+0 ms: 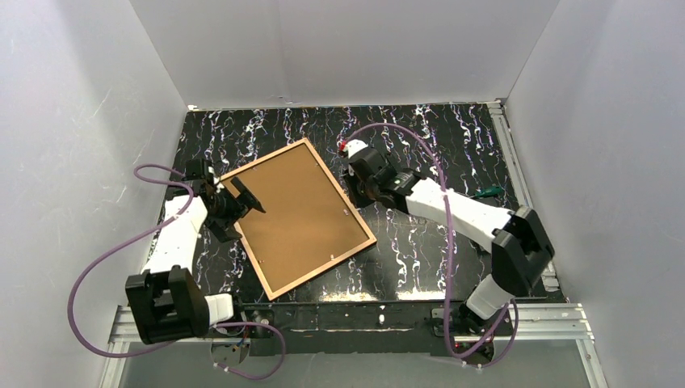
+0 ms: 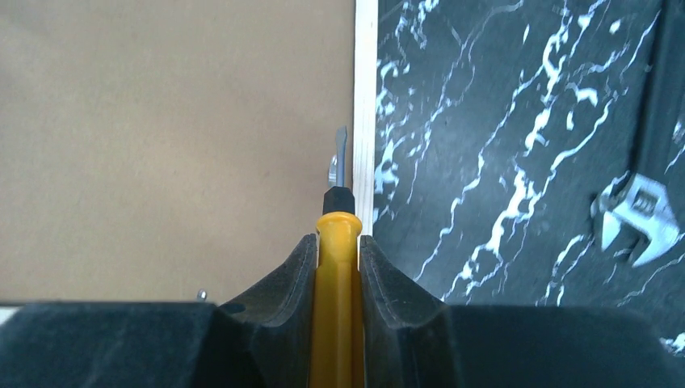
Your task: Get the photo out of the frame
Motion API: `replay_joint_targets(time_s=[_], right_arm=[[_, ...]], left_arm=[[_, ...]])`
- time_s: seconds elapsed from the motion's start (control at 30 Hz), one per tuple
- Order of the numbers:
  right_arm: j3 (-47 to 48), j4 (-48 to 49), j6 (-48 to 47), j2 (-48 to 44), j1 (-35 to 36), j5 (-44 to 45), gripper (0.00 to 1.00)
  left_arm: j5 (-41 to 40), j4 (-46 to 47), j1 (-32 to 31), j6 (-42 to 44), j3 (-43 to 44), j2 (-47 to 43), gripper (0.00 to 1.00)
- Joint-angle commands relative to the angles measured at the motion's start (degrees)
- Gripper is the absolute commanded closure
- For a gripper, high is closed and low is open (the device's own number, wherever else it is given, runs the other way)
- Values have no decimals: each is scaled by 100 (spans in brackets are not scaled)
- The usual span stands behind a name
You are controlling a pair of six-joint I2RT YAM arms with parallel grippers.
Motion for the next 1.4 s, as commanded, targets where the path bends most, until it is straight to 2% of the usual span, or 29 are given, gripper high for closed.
replay_joint_targets(time_s=[0.0,0.2,0.5,0.8,1.13,1.3,1.37], right_arm=[[762,221,-470,542,-12,271,99],[1951,98,-680,1511,-28,208,99],[3227,20,-1073,2590,-107,208,99],[4331,-166,-1493,3603,-409,-21,99],[5254,-481,-2141,4361,-421,-381,99],[5519,-617,-2303,4586,-416,-302,99],[5870,-995,-2541,4916,-412,-113,99]], left_arm=[[32,-342,480,5,273,536,2],[246,-405,1048,188,1059,1602,2],[73,-715,1193,559,1903,2820,6],[106,-501,1187,354,1609,3147,11],[299,-454,1154,154,1545,3357,18],[348,-438,1052,126,1523,3428,20],[348,-430,1033,98,1507,3435,20]])
